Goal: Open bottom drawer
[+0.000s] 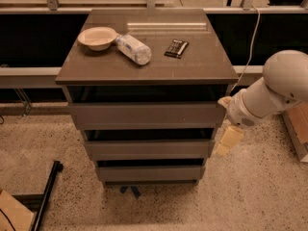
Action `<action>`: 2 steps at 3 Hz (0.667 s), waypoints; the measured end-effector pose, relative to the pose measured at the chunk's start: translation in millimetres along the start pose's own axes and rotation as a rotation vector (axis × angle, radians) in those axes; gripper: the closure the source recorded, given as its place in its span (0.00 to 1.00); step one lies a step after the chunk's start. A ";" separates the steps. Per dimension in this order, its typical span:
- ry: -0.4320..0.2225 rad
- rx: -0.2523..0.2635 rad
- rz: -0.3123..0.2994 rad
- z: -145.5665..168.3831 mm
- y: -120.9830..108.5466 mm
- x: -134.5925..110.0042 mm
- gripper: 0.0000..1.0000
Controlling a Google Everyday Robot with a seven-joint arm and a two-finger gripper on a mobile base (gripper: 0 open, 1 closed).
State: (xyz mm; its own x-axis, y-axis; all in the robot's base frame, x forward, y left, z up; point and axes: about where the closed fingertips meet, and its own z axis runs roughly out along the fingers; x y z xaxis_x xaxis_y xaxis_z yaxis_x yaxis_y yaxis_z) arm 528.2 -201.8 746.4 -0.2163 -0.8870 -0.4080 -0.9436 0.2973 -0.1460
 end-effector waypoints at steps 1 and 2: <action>-0.035 0.001 0.015 28.6 -0.4 4.8 0.00; -0.074 -0.022 0.035 62.9 -3.5 16.2 0.00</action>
Offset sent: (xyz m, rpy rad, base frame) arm 0.0283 0.0045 -0.1117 0.1497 0.0390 -0.0215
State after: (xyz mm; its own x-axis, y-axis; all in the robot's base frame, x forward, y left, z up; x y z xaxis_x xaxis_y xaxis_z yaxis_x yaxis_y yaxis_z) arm 543.7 -195.0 683.6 -0.2308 -0.8472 -0.4785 -0.9411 0.3193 -0.1114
